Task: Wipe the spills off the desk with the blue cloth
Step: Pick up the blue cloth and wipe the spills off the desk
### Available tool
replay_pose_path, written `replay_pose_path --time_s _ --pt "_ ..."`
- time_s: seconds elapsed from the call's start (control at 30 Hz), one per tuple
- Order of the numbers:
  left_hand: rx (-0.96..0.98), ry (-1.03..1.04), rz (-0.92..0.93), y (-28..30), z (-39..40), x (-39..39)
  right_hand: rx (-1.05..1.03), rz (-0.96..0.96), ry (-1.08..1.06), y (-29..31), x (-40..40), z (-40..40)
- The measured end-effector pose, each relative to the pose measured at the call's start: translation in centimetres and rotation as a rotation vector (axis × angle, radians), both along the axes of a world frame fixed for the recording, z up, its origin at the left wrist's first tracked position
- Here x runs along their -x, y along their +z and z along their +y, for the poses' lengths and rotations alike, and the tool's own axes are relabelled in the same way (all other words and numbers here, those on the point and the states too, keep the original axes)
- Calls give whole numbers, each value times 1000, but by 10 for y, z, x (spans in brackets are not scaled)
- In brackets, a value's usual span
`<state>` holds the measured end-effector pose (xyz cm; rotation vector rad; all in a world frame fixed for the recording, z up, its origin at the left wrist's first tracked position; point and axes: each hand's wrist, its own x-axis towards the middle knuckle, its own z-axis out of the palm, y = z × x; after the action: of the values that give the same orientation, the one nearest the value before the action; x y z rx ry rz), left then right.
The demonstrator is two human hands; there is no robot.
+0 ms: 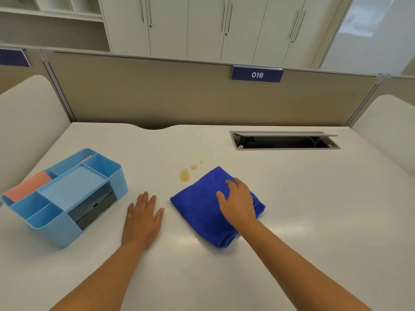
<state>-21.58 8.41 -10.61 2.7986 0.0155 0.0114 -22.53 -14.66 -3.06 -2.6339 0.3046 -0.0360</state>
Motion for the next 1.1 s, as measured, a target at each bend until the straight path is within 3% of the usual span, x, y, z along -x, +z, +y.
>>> replay_pose_path --time_s 0.27,0.5,0.63,0.9,1.1 --pt "-14 19 11 -2 0 -3 29 224 -88 -47 -38 52" --pt "-50 41 8 0 3 -10 212 168 68 -64 -50 41" --pt "-59 65 41 1 8 -23 236 140 151 -66 -55 17" --pt "-100 68 35 -2 6 -25 275 158 111 -64 -101 -17" --pt "-66 78 32 -1 6 -26 292 95 312 -63 -104 8"
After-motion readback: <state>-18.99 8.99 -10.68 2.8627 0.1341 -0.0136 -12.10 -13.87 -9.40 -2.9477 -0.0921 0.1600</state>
